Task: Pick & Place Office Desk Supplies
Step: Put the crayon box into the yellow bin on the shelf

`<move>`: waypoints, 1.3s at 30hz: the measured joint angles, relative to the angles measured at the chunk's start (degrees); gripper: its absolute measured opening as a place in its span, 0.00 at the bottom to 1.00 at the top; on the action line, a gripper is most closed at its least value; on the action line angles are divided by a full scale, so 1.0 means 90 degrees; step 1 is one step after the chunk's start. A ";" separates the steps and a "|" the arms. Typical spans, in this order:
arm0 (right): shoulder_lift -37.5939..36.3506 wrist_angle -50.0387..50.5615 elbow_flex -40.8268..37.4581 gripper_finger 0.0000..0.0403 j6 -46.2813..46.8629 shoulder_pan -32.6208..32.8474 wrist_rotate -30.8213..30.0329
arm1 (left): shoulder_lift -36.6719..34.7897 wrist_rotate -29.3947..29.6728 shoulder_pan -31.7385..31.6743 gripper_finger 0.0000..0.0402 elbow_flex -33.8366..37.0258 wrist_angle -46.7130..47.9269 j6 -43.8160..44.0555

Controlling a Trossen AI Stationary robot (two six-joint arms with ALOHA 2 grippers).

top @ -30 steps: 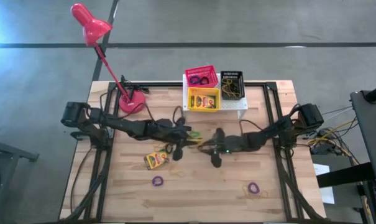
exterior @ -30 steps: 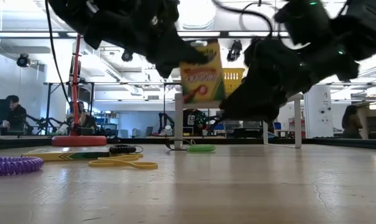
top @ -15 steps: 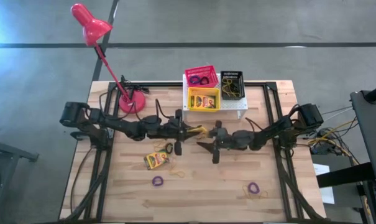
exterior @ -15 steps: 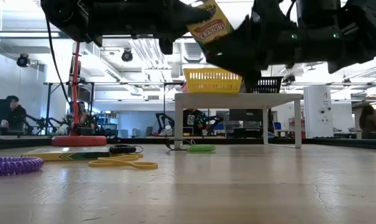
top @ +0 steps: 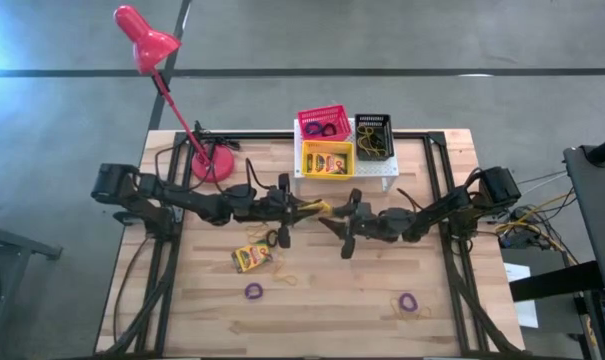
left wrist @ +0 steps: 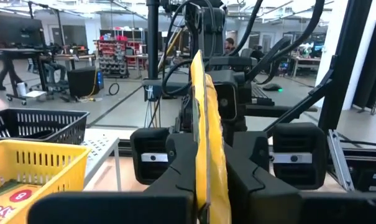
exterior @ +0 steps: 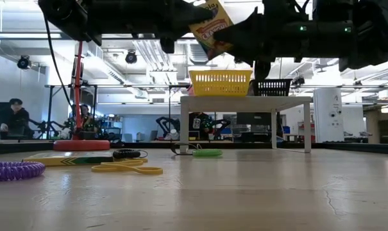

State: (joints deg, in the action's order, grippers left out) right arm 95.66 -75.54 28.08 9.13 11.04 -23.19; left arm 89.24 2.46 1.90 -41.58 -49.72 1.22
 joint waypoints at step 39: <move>-0.0424 1.4240 0.6679 0.09 -0.2068 -0.5094 0.5946 | -0.2065 0.0135 -0.0217 0.41 0.0083 0.4004 -0.0483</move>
State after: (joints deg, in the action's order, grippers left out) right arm 91.85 52.62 88.19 -9.49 -34.81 30.33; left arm 70.65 3.68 -0.05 -40.84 -13.68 -3.14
